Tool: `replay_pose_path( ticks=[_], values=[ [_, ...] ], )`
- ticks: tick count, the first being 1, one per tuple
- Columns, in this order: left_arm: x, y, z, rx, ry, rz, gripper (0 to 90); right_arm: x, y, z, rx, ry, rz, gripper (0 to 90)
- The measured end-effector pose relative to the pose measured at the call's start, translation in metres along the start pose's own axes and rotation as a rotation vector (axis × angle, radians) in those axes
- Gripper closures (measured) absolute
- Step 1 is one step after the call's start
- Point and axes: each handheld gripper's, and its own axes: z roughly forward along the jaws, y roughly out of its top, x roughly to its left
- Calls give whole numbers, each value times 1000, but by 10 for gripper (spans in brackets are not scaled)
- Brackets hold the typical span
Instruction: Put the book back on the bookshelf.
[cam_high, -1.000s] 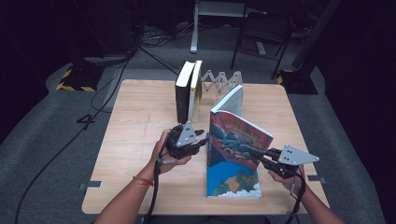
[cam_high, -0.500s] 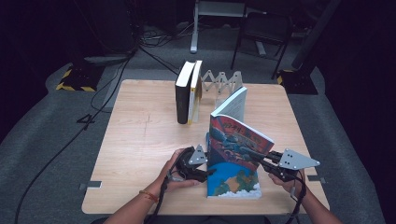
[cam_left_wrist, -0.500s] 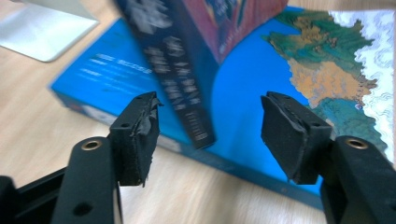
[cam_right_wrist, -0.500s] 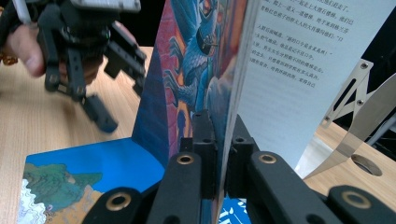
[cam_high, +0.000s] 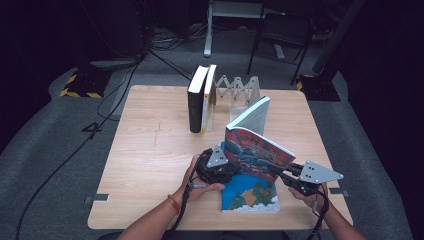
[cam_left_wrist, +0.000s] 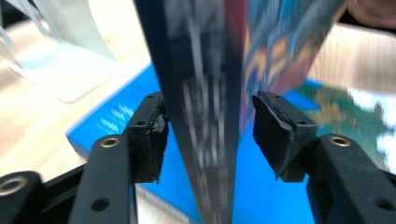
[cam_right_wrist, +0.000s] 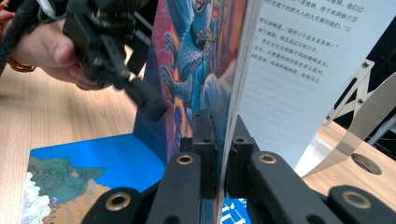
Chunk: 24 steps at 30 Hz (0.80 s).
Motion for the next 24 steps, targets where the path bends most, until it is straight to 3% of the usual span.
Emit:
replay_pose_path(
  ticks=[6,10,14,17,22,24],
  values=[
    [-1,3,-3,-1,3,29,638,-1,1,1,6,-25,-3,835],
    [-2,3,-6,4,-26,50,704,-7,1,2,20,-83,21,748],
    [-4,3,-7,7,-56,70,727,-14,1,1,10,-130,37,641],
    [-6,3,-8,8,-74,88,733,-22,5,-2,-10,-200,79,574],
    [-7,3,-9,12,-90,97,733,-28,11,-1,-3,-229,82,502],
    [-7,3,-10,14,-98,94,732,-29,15,3,-3,-215,81,458]
  ],
)
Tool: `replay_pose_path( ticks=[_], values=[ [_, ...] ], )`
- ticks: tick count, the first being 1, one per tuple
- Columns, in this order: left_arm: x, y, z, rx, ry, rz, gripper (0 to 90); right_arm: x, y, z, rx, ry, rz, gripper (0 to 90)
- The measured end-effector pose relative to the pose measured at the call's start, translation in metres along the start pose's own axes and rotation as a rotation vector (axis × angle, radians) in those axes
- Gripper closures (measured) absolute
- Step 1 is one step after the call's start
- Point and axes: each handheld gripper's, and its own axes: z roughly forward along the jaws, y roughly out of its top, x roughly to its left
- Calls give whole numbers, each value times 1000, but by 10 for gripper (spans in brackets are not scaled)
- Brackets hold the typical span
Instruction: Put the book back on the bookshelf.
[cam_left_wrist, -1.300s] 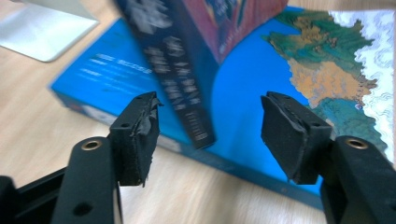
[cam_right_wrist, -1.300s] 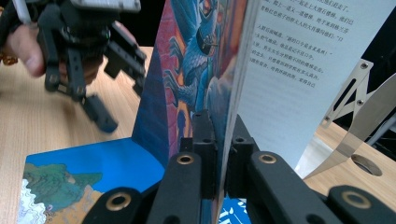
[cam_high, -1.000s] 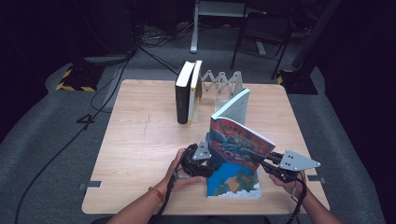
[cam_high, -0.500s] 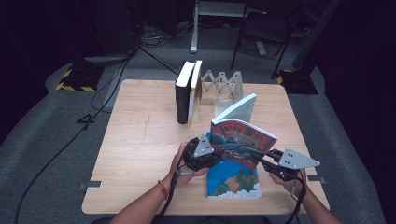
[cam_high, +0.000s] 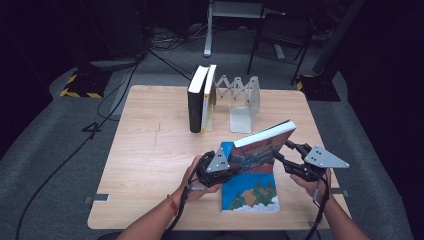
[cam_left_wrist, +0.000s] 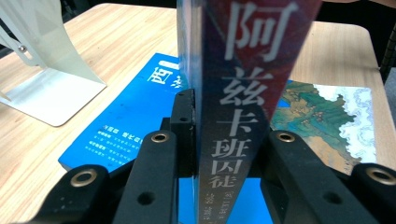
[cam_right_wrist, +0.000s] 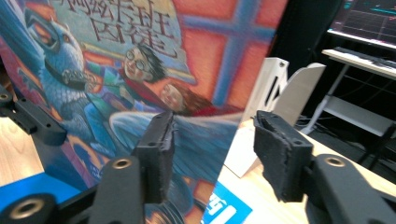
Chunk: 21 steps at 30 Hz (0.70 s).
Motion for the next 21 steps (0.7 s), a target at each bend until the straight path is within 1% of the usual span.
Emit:
replay_pose_path(
  ticks=[1,2,3,4,5,7,8,9,11,12,13,14,15,16,18,19,20,21],
  values=[
    [0,0,0,0,0,0,731,-1,1,4,10,24,9,427],
    [0,0,0,1,-1,2,731,-1,1,4,10,24,9,427],
    [1,0,0,3,-4,6,730,-1,2,7,14,37,10,413],
    [1,0,0,0,-9,3,728,-2,2,10,16,61,18,393],
    [2,0,0,0,-10,8,725,-3,2,12,16,72,24,381],
    [4,0,0,-5,-10,-1,717,-5,3,14,17,83,25,386],
    [4,1,0,-4,-8,0,714,-6,3,15,14,87,37,396],
    [4,2,0,-9,-2,-2,710,-6,3,15,11,89,48,403],
    [5,5,-2,-22,-2,-8,698,-6,3,15,9,82,48,414],
    [5,10,-4,-42,-2,-1,693,-5,3,15,10,80,49,413],
    [5,13,-6,-53,-6,-3,687,-5,3,15,9,79,47,414],
    [4,18,-9,-77,-10,-8,678,-5,3,15,7,80,47,416],
    [3,23,-11,-90,-6,-1,668,-5,3,14,7,81,48,419],
    [3,23,-11,-90,-6,-1,659,-5,3,14,7,81,48,419],
    [1,31,-14,-106,5,2,650,-5,2,14,6,78,46,418],
    [0,36,-16,-123,6,1,644,-4,3,15,6,75,43,418],
    [0,39,-18,-131,16,0,621,-4,3,16,9,73,44,417],
    [0,42,-20,-137,19,-6,614,-4,3,16,8,71,47,418]
  ],
)
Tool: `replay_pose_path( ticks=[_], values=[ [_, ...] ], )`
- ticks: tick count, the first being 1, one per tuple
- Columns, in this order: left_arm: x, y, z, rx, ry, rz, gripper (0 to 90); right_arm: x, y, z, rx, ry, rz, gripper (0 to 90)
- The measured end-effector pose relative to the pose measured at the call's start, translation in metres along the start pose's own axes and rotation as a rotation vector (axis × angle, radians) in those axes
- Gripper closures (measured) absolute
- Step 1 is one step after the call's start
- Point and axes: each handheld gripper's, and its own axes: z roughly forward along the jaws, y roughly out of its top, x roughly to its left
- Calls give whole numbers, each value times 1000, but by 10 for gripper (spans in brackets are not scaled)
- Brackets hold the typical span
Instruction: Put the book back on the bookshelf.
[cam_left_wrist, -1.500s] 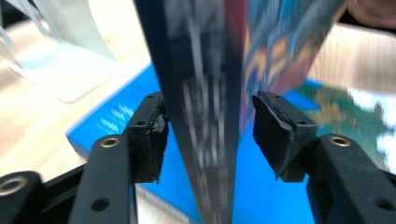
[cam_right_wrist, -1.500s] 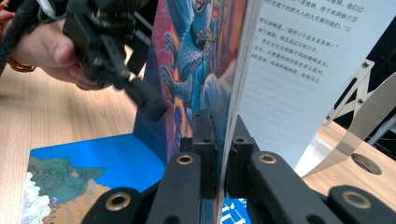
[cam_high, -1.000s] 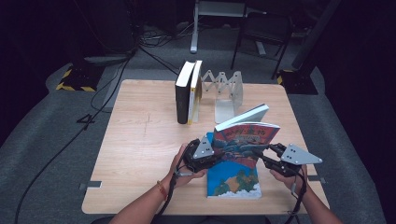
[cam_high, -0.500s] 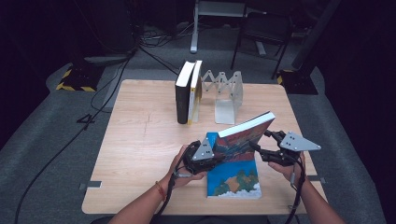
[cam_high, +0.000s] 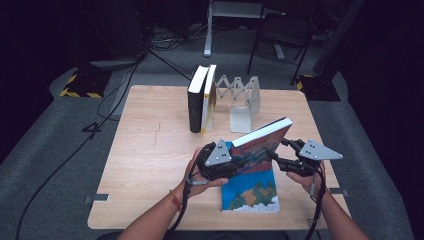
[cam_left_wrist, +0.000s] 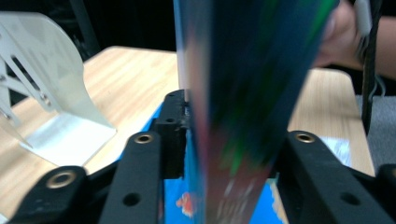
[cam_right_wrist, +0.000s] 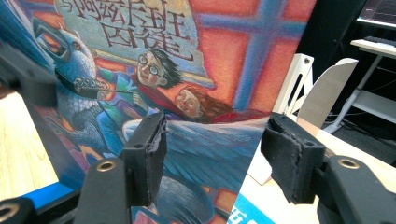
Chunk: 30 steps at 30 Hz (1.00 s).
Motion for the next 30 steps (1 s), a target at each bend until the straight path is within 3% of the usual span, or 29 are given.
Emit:
replay_pose_path(
  ticks=[6,8,11,12,17,21,30],
  values=[
    [5,14,-7,-29,8,-19,596,1,0,0,5,-3,-4,421],
    [8,19,-7,-34,13,0,587,1,1,0,7,-5,-12,420],
    [11,21,-7,-39,12,-4,578,1,1,1,6,-3,-12,423],
    [13,22,-7,-50,4,-16,582,1,1,1,6,-4,-14,425],
    [15,31,-11,-67,8,2,661,0,1,0,9,-1,-24,428],
    [14,38,-8,-57,22,23,663,1,2,1,11,-4,-20,429],
    [14,43,-5,-45,25,16,712,0,2,1,17,0,-12,428]
  ],
)
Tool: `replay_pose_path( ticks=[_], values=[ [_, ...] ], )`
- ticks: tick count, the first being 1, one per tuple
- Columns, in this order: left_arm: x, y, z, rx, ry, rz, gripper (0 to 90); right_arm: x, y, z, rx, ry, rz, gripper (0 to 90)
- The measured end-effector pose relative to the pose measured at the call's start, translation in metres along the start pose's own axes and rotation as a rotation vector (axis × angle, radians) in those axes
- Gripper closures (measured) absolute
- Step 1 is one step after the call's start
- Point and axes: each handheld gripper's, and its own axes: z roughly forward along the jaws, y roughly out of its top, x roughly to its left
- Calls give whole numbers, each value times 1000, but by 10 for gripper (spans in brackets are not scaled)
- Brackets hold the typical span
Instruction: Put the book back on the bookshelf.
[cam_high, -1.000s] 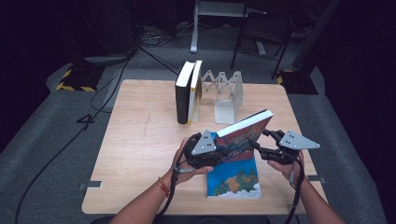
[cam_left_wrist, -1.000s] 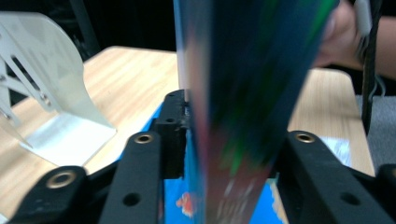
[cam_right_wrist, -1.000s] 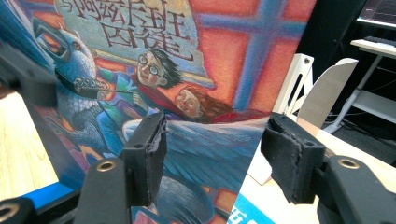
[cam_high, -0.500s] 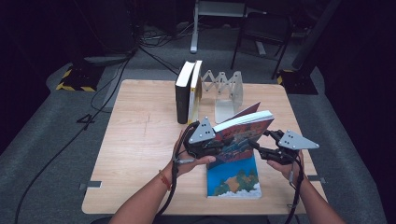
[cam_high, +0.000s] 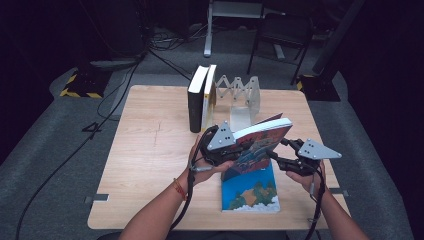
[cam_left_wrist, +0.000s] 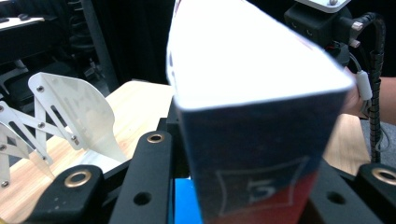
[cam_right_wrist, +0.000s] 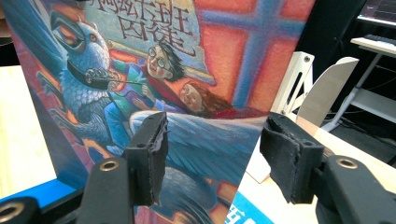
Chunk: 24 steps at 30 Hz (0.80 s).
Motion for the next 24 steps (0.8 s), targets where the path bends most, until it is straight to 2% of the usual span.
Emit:
replay_pose_path(
  ticks=[4,7,9,12,14,16,18,20,24],
  values=[
    [2,0,0,1,-5,-19,720,0,0,0,3,1,-3,417],
    [4,-1,0,-10,7,-51,724,0,0,-3,3,7,-2,408],
    [5,-2,0,-16,19,-54,724,-2,0,-6,5,3,-3,406],
    [7,-2,1,-24,24,-74,727,-7,-4,-11,15,-8,18,403],
    [8,-1,2,-21,32,-71,729,-9,-7,-14,43,-24,22,402],
    [8,0,4,-21,40,-76,729,-12,-10,-17,51,-22,30,403],
    [8,2,5,-20,50,-81,731,-13,-14,-20,81,-31,22,401],
    [8,5,6,-27,59,-81,731,-15,-18,-23,98,-21,36,399],
    [10,9,7,-27,81,-71,731,-17,-30,-25,170,-6,39,382]
  ],
)
